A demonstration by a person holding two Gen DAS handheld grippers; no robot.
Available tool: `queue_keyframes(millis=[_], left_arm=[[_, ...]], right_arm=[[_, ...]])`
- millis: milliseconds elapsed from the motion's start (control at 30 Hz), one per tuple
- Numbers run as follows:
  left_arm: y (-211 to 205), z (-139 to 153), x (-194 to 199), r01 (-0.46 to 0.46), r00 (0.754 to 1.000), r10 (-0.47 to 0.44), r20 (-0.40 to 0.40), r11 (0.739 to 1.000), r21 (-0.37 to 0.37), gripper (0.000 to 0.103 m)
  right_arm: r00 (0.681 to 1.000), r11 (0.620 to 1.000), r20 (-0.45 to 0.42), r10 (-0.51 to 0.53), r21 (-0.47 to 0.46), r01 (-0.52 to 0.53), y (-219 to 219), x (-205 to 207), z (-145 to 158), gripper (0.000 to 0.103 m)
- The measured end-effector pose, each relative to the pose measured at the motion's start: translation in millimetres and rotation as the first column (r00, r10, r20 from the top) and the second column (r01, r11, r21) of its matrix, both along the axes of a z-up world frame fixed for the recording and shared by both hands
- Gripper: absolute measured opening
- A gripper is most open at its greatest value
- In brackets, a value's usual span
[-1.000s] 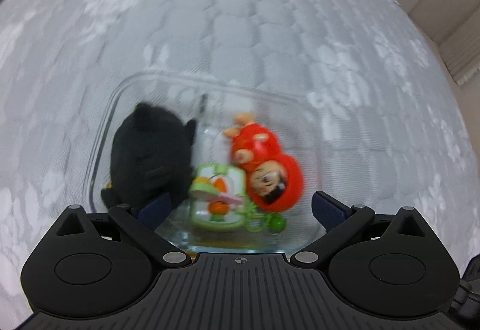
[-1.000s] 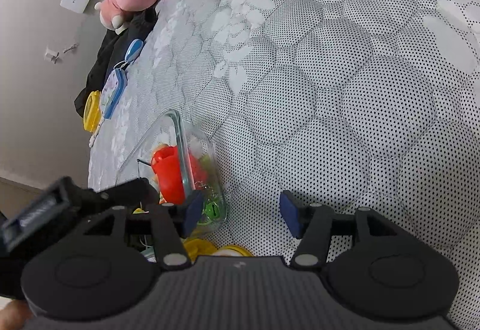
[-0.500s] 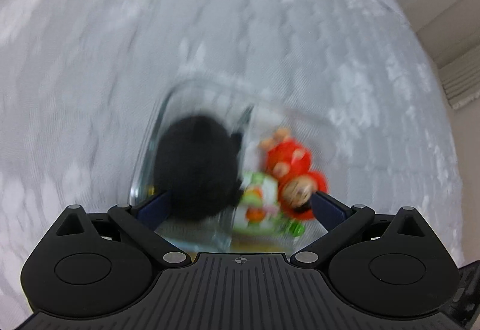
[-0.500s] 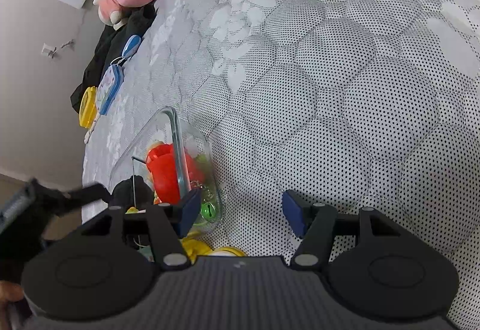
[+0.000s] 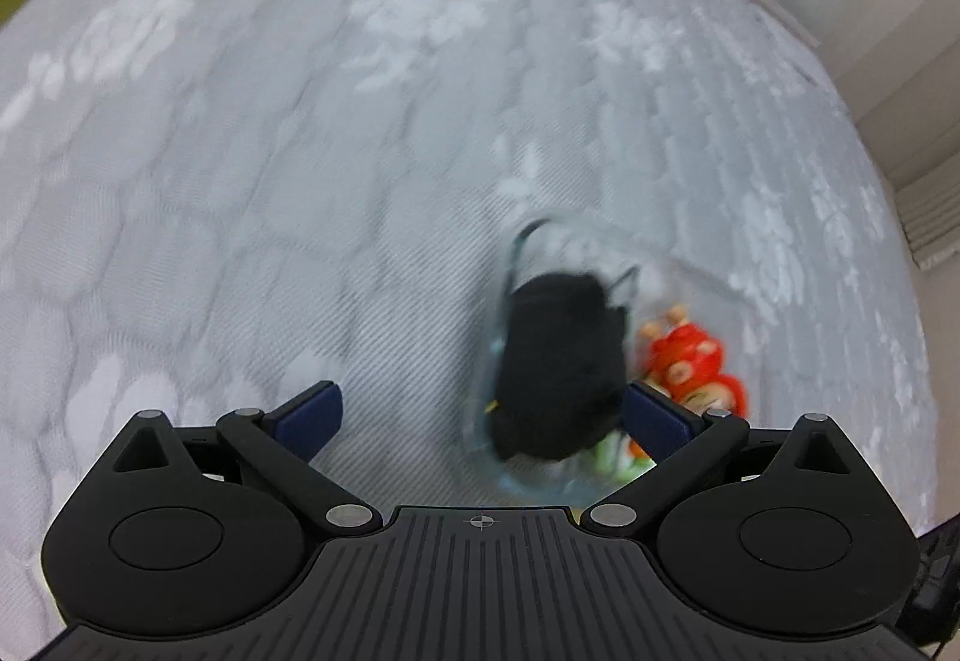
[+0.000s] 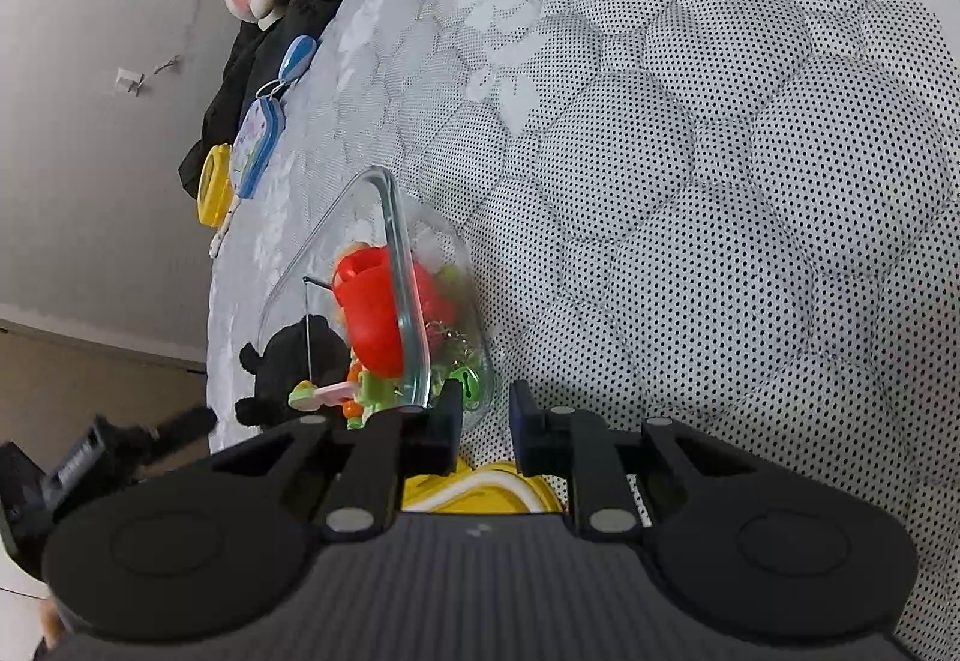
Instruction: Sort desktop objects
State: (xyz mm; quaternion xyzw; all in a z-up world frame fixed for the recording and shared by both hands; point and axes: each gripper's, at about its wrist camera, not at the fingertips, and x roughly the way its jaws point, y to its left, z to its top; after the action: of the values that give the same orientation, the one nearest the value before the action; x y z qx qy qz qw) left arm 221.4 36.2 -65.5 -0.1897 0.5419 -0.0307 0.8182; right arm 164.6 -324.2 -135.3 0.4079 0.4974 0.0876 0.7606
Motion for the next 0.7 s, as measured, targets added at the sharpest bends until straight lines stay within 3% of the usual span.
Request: queue_keyframes(millis=[200, 300, 467, 600, 700], left_arm=[[-1, -16, 6, 0.015, 1.000, -0.017, -0.025, 0.995, -0.098, 0.099], [-2, -22, 9, 0.004, 1.000, -0.009, -0.027, 0.986, -0.165, 0.059], [-6, -25, 8, 0.021, 0.999, -0.025, -0.022, 0.984, -0.174, 0.062], [2, -32, -5, -0.063, 0.998, 0.068, 0.012, 0.969, -0.238, 0.062], [7, -43, -19, -0.113, 0.988, 0.138, 0.062, 0.947, -0.300, 0.062]], right_arm=[[1.000, 0.999, 0.005, -0.027, -0.022, 0.027, 0, 2, -3, 0.028], [0.999, 0.999, 0.025, -0.033, -0.035, 0.034, -1, 1, 2, 0.031], [0.999, 0.999, 0.018, -0.041, -0.036, 0.041, 0, 2, 0, 0.032], [0.996, 0.997, 0.051, -0.073, -0.024, 0.074, -4, -5, 8, 0.031], [0.998, 0.998, 0.062, -0.033, -0.059, 0.037, 1, -8, 11, 0.030]])
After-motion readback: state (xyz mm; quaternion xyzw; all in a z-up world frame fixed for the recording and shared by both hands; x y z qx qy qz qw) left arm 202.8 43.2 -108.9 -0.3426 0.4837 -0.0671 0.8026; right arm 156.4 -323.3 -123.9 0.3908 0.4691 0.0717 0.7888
